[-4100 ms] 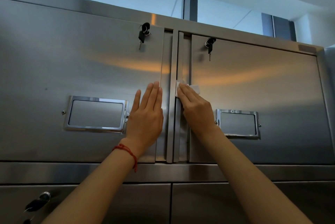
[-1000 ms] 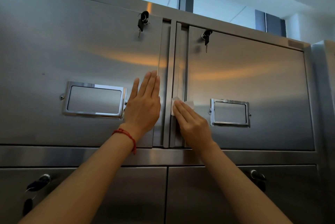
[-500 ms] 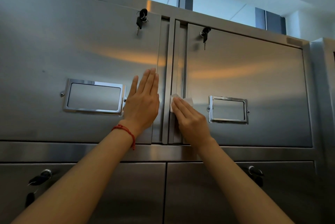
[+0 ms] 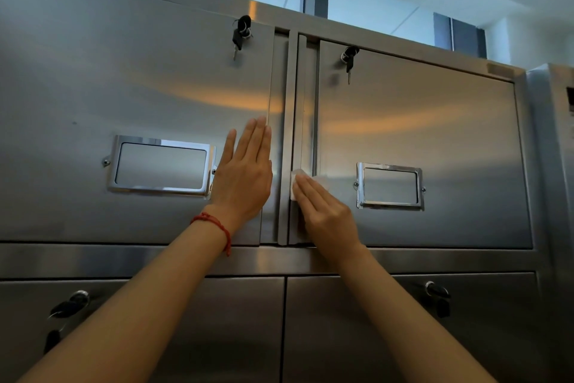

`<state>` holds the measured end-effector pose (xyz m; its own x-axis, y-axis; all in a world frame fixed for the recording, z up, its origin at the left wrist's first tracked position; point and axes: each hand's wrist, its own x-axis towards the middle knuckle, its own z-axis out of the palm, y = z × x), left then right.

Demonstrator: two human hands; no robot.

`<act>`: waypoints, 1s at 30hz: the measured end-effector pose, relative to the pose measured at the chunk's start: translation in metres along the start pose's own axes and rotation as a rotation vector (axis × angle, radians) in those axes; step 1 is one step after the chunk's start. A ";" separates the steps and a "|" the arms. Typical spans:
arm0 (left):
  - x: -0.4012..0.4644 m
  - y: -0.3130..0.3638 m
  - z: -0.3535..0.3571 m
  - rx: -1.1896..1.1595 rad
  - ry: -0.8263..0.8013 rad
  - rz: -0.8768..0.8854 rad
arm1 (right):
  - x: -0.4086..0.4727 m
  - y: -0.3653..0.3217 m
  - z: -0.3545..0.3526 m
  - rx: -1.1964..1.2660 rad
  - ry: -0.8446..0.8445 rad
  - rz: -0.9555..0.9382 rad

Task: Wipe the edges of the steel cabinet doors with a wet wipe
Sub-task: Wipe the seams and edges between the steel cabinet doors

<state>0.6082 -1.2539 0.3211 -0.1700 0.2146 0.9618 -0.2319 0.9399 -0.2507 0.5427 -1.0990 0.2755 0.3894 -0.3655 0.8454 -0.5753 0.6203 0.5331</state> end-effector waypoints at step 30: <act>0.001 0.002 -0.004 -0.002 -0.002 0.008 | -0.013 -0.001 -0.007 -0.005 -0.011 -0.097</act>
<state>0.6115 -1.2503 0.3215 -0.1733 0.2215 0.9596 -0.2283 0.9388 -0.2579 0.5437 -1.0900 0.2640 0.4352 -0.4319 0.7900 -0.5314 0.5851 0.6126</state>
